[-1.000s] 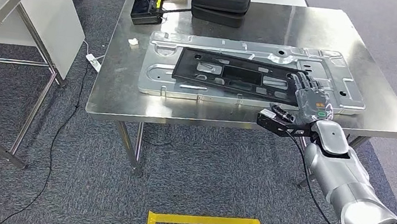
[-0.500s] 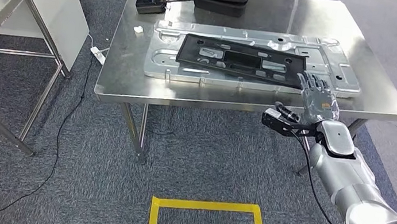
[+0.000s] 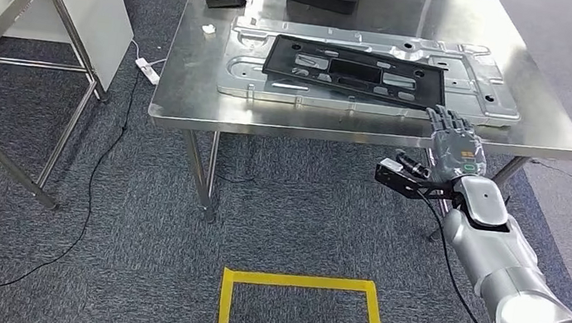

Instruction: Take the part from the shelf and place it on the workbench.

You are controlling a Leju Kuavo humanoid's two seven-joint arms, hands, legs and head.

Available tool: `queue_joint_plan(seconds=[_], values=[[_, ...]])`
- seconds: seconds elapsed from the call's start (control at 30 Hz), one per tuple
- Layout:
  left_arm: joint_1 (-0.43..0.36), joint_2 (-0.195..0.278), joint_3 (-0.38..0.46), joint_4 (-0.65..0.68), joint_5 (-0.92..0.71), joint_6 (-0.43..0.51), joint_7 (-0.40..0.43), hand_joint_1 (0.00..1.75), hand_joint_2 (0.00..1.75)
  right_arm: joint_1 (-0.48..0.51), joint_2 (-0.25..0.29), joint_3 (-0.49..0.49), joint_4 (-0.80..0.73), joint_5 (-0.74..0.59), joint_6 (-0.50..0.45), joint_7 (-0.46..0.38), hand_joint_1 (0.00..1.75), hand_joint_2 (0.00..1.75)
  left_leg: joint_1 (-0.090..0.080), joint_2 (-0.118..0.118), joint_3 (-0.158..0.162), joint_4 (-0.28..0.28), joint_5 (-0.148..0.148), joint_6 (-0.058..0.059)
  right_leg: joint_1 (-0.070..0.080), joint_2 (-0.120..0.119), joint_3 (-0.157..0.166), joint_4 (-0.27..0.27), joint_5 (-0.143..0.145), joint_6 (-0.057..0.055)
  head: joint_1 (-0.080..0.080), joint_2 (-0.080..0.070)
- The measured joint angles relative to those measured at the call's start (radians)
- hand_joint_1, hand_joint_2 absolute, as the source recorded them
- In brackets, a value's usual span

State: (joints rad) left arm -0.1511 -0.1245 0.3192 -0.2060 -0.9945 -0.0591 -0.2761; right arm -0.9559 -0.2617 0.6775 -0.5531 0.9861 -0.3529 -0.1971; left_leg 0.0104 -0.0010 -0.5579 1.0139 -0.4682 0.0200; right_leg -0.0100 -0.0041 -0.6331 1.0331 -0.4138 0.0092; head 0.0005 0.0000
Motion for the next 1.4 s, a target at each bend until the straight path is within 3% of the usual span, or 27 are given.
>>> queue_joint_plan(seconds=[0.03,0.1,0.17,0.2,0.23,0.27,0.33,0.4,0.5,0.53,0.6,0.67,0.73,0.77,0.87,0.9,1.0,1.07,1.17,1.2,1.23,1.27,1.33,1.4], values=[[0.000,0.000,0.000,0.000,0.000,0.000,-0.001,0.00,0.00,0.000,-0.001,0.000,0.000,0.000,0.000,0.000,0.00,0.00,0.001,0.001,-0.002,-0.005,0.007,0.009,-0.001,0.001,-0.007,0.014,-0.013,0.006,0.000,0.000],[0.000,0.000,0.000,0.000,0.000,0.000,-0.002,0.00,0.00,0.000,-0.003,0.000,0.000,-0.001,0.000,0.000,0.00,0.00,0.003,0.003,-0.011,-0.011,0.020,0.022,-0.004,0.002,-0.042,0.100,-0.075,0.015,0.000,0.000],[0.002,0.000,0.000,0.000,0.000,-0.002,-0.004,0.00,0.00,0.005,-0.005,0.000,0.001,-0.001,0.000,0.000,0.00,0.00,0.002,0.003,-0.024,-0.010,0.028,0.026,-0.005,0.003,-0.093,0.228,-0.140,0.024,0.000,0.000],[0.003,0.000,0.000,0.000,0.000,-0.002,-0.005,0.00,0.00,0.009,-0.005,0.000,0.001,-0.001,0.000,0.000,0.00,0.00,0.002,0.003,-0.031,-0.008,0.032,0.026,-0.005,0.003,-0.105,0.265,-0.152,0.026,0.000,0.000],[0.004,0.000,0.000,0.000,0.000,-0.003,-0.006,0.00,0.00,0.012,-0.005,0.000,0.001,-0.001,0.000,0.000,0.00,0.00,0.001,0.003,-0.036,-0.005,0.034,0.025,-0.005,0.003,-0.098,0.265,-0.144,0.026,0.000,0.000],[0.005,0.000,0.000,0.000,0.000,-0.003,-0.007,0.00,0.00,0.013,-0.005,0.000,0.001,-0.001,0.000,0.000,0.00,0.00,0.001,0.003,-0.040,-0.002,0.036,0.023,-0.006,0.003,-0.069,0.224,-0.121,0.025,0.000,0.000],[0.004,0.000,0.000,0.000,0.000,-0.004,-0.009,0.00,0.00,0.010,-0.006,0.000,0.001,-0.002,0.000,0.000,0.00,0.00,0.000,0.003,-0.046,0.006,0.037,0.019,-0.004,0.002,0.012,0.087,-0.071,0.019,0.000,0.000],[0.003,0.000,0.000,0.000,0.000,-0.004,-0.010,0.00,0.00,0.008,-0.008,0.000,0.000,-0.004,0.000,0.000,0.00,0.00,-0.003,0.003,-0.052,0.011,0.041,0.011,0.002,0.003,0.053,0.006,-0.054,0.009,0.000,0.000],[0.003,0.000,0.000,0.000,0.000,-0.004,-0.011,0.00,0.00,0.007,-0.009,0.000,0.000,-0.007,0.000,0.000,0.00,0.00,-0.003,0.002,-0.059,0.010,0.047,-0.006,0.003,0.003,0.050,-0.005,-0.045,-0.008,0.000,0.000],[0.003,0.000,0.000,0.000,0.001,-0.004,-0.011,0.00,0.00,0.007,-0.009,0.000,0.000,-0.007,0.000,0.000,0.00,0.00,-0.003,0.002,-0.063,0.019,0.036,-0.012,0.000,0.002,0.049,-0.010,-0.039,-0.016,0.000,0.000],[0.003,0.000,0.001,0.000,0.002,-0.005,-0.011,0.00,0.00,0.006,-0.010,0.000,0.000,-0.008,0.000,0.000,0.00,0.00,-0.001,0.001,-0.094,0.094,-0.022,-0.022,-0.005,-0.002,0.045,-0.017,-0.026,-0.029,-0.001,0.000],[0.004,0.000,0.001,0.000,0.003,-0.004,-0.009,0.00,0.00,0.007,-0.010,0.000,0.000,-0.008,0.000,0.000,0.00,0.00,0.001,0.001,-0.143,0.221,-0.093,-0.029,-0.004,-0.003,0.032,-0.015,-0.019,-0.034,-0.002,0.000],[0.004,0.000,0.002,0.000,0.004,-0.004,-0.007,0.00,0.00,0.008,-0.010,0.000,0.000,-0.008,0.000,0.000,0.00,0.00,0.003,0.001,-0.155,0.278,-0.110,-0.033,-0.004,-0.003,0.017,-0.008,-0.012,-0.032,-0.001,0.000],[0.004,0.000,0.002,0.000,0.005,-0.004,-0.006,0.00,0.00,0.008,-0.010,0.000,0.000,-0.009,0.000,0.000,0.00,0.00,0.003,0.001,-0.133,0.251,-0.093,-0.033,-0.005,-0.003,0.010,-0.004,-0.009,-0.030,-0.002,0.000],[0.000,0.001,0.003,0.000,0.009,-0.004,-0.002,0.00,0.00,0.007,-0.010,0.000,0.000,-0.011,0.000,0.000,0.00,0.00,0.002,0.000,-0.024,0.068,-0.029,-0.025,-0.003,-0.001,-0.008,0.011,-0.003,-0.021,-0.001,0.000],[-0.001,0.001,0.003,0.000,0.010,-0.003,-0.002,0.00,0.00,0.005,-0.010,0.000,0.000,-0.011,0.000,0.000,0.00,0.00,0.000,-0.001,-0.009,0.035,-0.022,-0.020,-0.002,-0.001,-0.014,0.014,0.001,-0.016,-0.001,0.000],[-0.001,0.001,0.004,0.000,0.010,-0.003,-0.001,0.00,0.00,0.004,-0.010,0.000,0.001,-0.011,0.000,0.000,0.00,0.00,-0.003,-0.001,-0.014,0.022,-0.008,0.002,-0.002,-0.001,-0.023,0.013,0.014,0.007,0.000,0.000],[-0.002,0.001,0.004,0.000,0.010,-0.003,0.000,0.00,0.00,0.003,-0.013,0.000,0.001,-0.011,0.000,0.000,0.00,0.00,-0.002,0.001,-0.023,0.013,0.011,0.019,-0.005,0.001,-0.035,0.040,-0.018,0.018,0.000,0.000],[-0.005,0.001,0.004,0.000,0.010,-0.003,0.000,0.00,0.00,0.002,-0.016,0.000,0.003,-0.012,0.000,0.000,0.00,0.00,-0.003,0.003,-0.053,0.009,0.038,0.031,-0.006,0.003,-0.087,0.202,-0.144,0.028,0.001,0.000],[-0.005,0.001,0.005,0.000,0.010,-0.003,0.000,0.00,0.00,0.004,-0.016,0.000,0.004,-0.012,0.000,0.000,0.00,0.00,-0.005,0.003,-0.064,0.009,0.046,0.032,-0.006,0.003,-0.098,0.254,-0.168,0.030,0.001,0.000],[-0.005,0.001,0.005,0.000,0.010,-0.003,0.000,0.00,0.00,0.005,-0.016,0.000,0.004,-0.012,0.000,0.000,0.00,0.00,-0.007,0.003,-0.075,0.010,0.054,0.032,-0.006,0.003,-0.094,0.277,-0.173,0.030,0.001,0.000],[-0.004,0.001,0.005,0.000,0.010,-0.004,0.000,0.00,0.00,0.006,-0.016,0.000,0.005,-0.012,-0.001,0.000,0.00,0.00,-0.008,0.003,-0.086,0.011,0.063,0.031,-0.006,0.002,-0.072,0.265,-0.159,0.027,0.001,0.000],[-0.005,0.001,0.007,0.000,0.010,-0.004,0.001,0.00,0.00,0.005,-0.016,-0.001,0.005,-0.013,-0.002,0.000,0.00,0.00,-0.010,0.003,-0.104,0.012,0.079,0.028,-0.002,0.003,0.018,0.148,-0.116,0.016,0.000,0.000],[-0.006,0.001,0.008,0.000,0.010,-0.004,0.001,0.00,0.00,0.001,-0.017,-0.004,0.005,-0.013,-0.005,0.000,0.00,0.00,-0.012,0.002,-0.114,0.010,0.095,0.021,0.006,0.003,0.097,0.024,-0.103,0.002,0.000,0.000]])
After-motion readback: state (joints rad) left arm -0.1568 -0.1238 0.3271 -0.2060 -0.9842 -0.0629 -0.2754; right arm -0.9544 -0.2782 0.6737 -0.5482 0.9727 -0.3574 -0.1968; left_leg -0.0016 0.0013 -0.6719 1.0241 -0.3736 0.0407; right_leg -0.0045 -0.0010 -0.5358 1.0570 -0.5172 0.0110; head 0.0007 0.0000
